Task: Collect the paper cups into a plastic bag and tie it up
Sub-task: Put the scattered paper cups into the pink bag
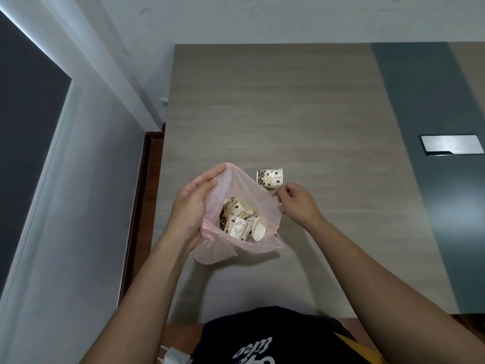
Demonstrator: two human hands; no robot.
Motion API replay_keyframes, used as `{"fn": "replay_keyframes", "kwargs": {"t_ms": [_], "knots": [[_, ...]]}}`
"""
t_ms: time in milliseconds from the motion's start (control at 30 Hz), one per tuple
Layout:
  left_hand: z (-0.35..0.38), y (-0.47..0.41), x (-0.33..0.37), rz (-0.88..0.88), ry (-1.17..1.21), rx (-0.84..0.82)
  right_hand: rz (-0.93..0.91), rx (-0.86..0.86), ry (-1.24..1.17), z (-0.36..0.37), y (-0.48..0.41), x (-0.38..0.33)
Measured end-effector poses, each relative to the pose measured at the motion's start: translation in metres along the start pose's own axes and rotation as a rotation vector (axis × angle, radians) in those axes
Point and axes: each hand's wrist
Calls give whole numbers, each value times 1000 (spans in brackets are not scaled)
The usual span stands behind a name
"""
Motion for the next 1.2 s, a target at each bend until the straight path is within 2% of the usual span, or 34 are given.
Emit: {"fn": "replay_keyframes", "kwargs": {"t_ms": [133, 433, 733, 867, 1000, 1100, 1200], "knots": [[4, -3, 4, -27, 21, 5, 71, 39, -58, 0, -29, 13], [1, -2, -8, -78, 10, 61, 251, -155, -173, 10, -55, 7], [-13, 3, -13, -82, 22, 87, 375, -231, -376, 17, -55, 30], [-13, 8, -13, -76, 11, 86, 396, -253, -462, 31, -63, 32], [-13, 14, -11, -57, -15, 112, 407, -203, -495, 43, -56, 17], [-18, 16, -12, -48, -24, 146, 320, -137, -414, 38, -50, 11], [-18, 16, -12, -52, -22, 150, 234, -79, -474, 23, -41, 3]]}}
Point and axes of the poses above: each hand's wrist, its own y-axis away from the middle knuckle, its own z-axis out of the palm, x = y × z, and after that the axes turned 1 degree about -z, right-handed
